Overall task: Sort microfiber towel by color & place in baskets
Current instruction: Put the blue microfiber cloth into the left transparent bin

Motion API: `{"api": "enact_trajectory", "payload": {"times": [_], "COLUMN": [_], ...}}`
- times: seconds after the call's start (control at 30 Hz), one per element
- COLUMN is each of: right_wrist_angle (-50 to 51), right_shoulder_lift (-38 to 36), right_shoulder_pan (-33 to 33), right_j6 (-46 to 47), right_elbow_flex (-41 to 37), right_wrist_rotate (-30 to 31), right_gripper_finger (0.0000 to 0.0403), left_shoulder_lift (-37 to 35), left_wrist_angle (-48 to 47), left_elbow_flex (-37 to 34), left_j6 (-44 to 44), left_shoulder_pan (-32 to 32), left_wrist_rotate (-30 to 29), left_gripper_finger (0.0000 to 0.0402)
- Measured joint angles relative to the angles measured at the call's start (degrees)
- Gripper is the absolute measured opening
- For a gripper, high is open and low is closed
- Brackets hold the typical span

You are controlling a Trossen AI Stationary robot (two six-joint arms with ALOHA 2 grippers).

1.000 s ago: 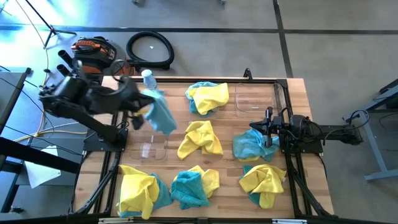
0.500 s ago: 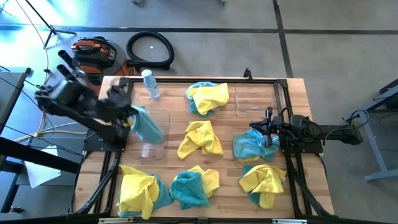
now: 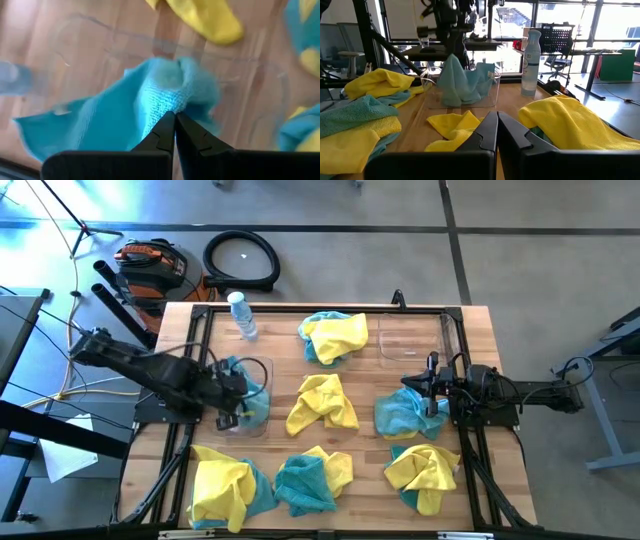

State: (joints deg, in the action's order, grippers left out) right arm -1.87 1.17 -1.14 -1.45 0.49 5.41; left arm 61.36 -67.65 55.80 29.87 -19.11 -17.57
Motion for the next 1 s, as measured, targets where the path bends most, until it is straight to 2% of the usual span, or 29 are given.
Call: {"api": "enact_trajectory", "payload": {"times": [0.13,0.37,0.63,1.0], "right_wrist_angle": [0.0,0.0,0.0,0.0], "right_shoulder_lift": [0.0,0.0,0.0,0.0], "right_shoulder_pan": [-0.01,0.0,-0.01,0.01], "right_j6": [0.0,-0.01,0.0,0.0], "right_elbow_flex": [0.0,0.0,0.0,0.0], "right_wrist_rotate": [0.02,0.02,0.01,0.02], "right_gripper_finger": [0.0,0.0,0.0,0.0], "left_shoulder_lift": [0.2,1.5,8.48,16.21], "left_wrist_angle": [2.91,11.95,15.4,21.39], "left_elbow_flex": [-6.63,-14.27,-14.94,-14.94], "left_j6": [-0.09,-3.49,-11.47,-13.59], "left_shoulder_pan": [1.17,7.23,14.77,15.61], "left_wrist_rotate": [1.15,8.39,12.12,12.51], "left_gripper_finger": [0.0,0.0,0.0,0.0001]}}
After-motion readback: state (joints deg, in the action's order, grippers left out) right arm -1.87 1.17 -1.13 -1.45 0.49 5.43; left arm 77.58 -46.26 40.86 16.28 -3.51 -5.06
